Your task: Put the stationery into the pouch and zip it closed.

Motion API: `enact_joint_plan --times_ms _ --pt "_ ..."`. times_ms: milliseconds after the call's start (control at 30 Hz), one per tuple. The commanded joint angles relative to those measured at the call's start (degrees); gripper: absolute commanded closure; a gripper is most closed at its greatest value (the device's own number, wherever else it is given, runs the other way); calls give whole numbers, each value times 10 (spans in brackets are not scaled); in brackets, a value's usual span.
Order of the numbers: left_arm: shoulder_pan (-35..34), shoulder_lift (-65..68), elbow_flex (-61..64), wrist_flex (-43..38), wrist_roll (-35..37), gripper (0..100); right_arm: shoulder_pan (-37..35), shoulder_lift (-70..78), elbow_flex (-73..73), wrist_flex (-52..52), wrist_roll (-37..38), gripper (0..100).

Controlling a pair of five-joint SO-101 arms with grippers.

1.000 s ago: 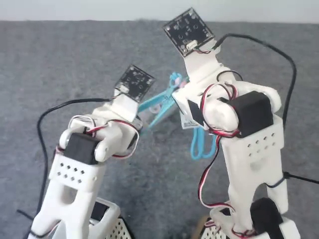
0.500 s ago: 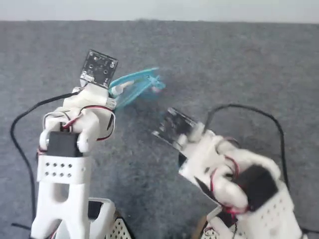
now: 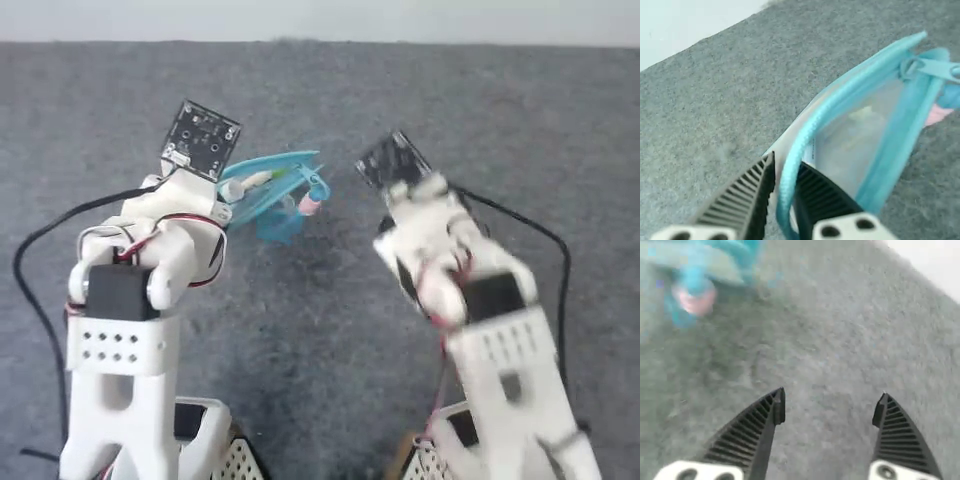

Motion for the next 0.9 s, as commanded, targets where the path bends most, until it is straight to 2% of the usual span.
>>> enact_joint_plan --times_ms 0,100,200,400,700,800,867 --pt "-2 -8 -44 4 -6 991 41 128 -132 -23 -39 723" --pt "-1 -8 -34 3 -7 991 55 231 -261 14 -70 723" --pt "-1 -8 -34 -6 -7 991 17 313 -359 71 -74 723" --pt "24 -8 -5 -18 -6 991 -73 318 -441 152 -102 723" --pt "20 -8 15 -41 -6 991 -215 190 -273 171 -101 723" --pt "20 -8 16 -39 -13 991 -218 100 -183 137 -100 723" --pt "20 -8 23 -37 -33 991 -186 30 -118 99 -93 723"
